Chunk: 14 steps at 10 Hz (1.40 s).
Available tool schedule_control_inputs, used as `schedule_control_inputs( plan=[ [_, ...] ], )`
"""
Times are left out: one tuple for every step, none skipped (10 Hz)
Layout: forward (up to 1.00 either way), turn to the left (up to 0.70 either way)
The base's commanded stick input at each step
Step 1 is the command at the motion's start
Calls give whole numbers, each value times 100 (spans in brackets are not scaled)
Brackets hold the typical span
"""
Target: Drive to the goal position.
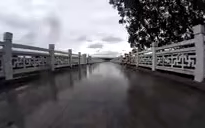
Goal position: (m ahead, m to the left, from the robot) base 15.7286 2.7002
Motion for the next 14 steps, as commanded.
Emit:
schedule_control_inputs(
  plan=[
    [53,0],
    [53,0],
    [53,0],
    [53,0],
    [53,0],
    [53,0],
    [53,0],
    [53,0],
    [53,0],
    [53,0],
    [53,0],
    [53,0],
    [53,0],
    [53,0]
  ],
)
